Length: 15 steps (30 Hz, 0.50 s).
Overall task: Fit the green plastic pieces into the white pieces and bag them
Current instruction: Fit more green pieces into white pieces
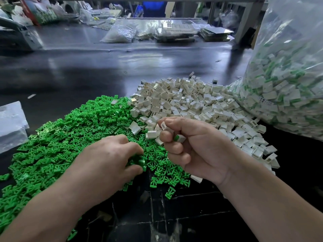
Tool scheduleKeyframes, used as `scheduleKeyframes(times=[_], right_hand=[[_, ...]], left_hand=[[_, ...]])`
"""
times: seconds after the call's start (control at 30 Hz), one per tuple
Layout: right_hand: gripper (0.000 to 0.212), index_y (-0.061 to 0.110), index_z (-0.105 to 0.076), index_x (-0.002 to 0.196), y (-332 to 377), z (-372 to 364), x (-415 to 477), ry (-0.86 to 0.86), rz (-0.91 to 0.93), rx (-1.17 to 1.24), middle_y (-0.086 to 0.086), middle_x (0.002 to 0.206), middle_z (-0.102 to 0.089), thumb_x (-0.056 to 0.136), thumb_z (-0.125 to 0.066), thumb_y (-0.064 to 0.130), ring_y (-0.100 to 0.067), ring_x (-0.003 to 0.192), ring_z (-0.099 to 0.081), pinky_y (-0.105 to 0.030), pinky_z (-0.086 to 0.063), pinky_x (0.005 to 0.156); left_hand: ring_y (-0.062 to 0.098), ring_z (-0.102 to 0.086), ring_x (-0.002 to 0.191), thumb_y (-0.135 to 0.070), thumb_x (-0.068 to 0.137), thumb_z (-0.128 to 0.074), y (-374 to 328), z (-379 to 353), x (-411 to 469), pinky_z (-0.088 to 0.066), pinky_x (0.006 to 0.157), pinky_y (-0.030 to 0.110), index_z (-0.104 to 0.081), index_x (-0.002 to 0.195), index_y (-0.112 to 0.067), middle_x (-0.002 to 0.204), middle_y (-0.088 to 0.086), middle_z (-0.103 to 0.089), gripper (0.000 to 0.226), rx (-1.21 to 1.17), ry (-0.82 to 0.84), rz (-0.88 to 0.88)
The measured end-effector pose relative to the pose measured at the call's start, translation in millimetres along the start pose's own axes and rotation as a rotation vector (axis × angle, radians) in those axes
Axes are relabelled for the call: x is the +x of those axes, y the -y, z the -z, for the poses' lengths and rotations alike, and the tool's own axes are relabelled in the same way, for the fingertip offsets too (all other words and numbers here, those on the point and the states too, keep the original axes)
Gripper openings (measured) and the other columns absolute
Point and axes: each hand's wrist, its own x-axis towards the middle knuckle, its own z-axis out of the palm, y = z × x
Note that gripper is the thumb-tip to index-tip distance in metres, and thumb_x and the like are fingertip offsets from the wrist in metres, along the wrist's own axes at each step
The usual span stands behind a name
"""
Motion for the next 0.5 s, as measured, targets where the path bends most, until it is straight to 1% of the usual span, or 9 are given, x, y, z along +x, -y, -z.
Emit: scheduleKeyframes(times=[0.07, 0.17, 0.27, 0.33, 0.43, 0.5], right_hand=[[0.008, 0.010, -0.059, 0.102, -1.5, -0.5, 0.3, -0.012, 0.009, -0.006, -0.003, 0.070, -0.060, 0.095, -0.057, 0.013, -0.008, 0.048, -0.048, -0.018, -0.038, 0.036], [0.005, 0.009, -0.061, 0.099, -3.2, -1.8, 0.8, -0.039, 0.030, -0.055, -0.006, 0.070, -0.060, 0.096, -0.058, 0.011, -0.010, 0.048, -0.049, -0.019, -0.039, 0.036], [0.004, 0.010, -0.061, 0.100, -4.5, -2.7, 1.8, -0.082, 0.049, -0.102, -0.008, 0.071, -0.062, 0.097, -0.058, 0.009, -0.012, 0.048, -0.050, -0.020, -0.040, 0.037], [0.005, 0.009, -0.061, 0.100, -5.1, -3.2, 2.2, -0.089, 0.056, -0.094, -0.009, 0.072, -0.063, 0.096, -0.059, 0.008, -0.013, 0.048, -0.052, -0.021, -0.042, 0.038], [0.005, 0.008, -0.061, 0.101, -4.0, -3.3, 2.4, -0.088, 0.064, -0.074, -0.011, 0.074, -0.064, 0.096, -0.058, 0.006, -0.014, 0.050, -0.053, -0.021, -0.043, 0.039], [0.005, 0.008, -0.061, 0.101, -3.8, -2.8, 2.6, -0.087, 0.069, -0.078, -0.011, 0.074, -0.064, 0.096, -0.058, 0.006, -0.014, 0.050, -0.053, -0.022, -0.044, 0.039]], left_hand=[[0.001, -0.043, 0.082, -0.062, 0.085, -0.052, -3.1, -0.7, 2.2, -0.027, 0.062, 0.015, -0.060, 0.115, -0.043, 0.095, -0.022, -0.049, 0.037, -0.011, -0.050, 0.008], [0.006, -0.047, 0.079, -0.053, 0.087, -0.057, -3.8, -1.6, 4.3, -0.031, 0.062, 0.021, -0.071, 0.100, -0.038, 0.087, -0.017, -0.052, 0.024, -0.065, -0.116, 0.007], [0.008, -0.049, 0.077, -0.044, 0.086, -0.061, -3.3, -3.2, 7.0, -0.031, 0.059, 0.023, -0.072, 0.087, -0.034, 0.083, -0.015, -0.051, 0.015, -0.076, -0.202, 0.036], [0.008, -0.049, 0.080, -0.045, 0.087, -0.060, -2.7, -4.7, 8.0, -0.034, 0.063, 0.026, -0.070, 0.089, -0.035, 0.087, -0.015, -0.052, 0.014, -0.071, -0.205, 0.060], [0.008, -0.050, 0.086, -0.047, 0.087, -0.061, -0.1, -7.8, 9.0, -0.040, 0.070, 0.028, -0.065, 0.106, -0.036, 0.097, -0.016, -0.054, 0.022, -0.071, -0.153, 0.074], [0.009, -0.052, 0.084, -0.041, 0.088, -0.063, 0.6, -7.9, 9.7, -0.042, 0.070, 0.028, -0.067, 0.107, -0.035, 0.096, -0.015, -0.055, 0.020, -0.072, -0.148, 0.067]])
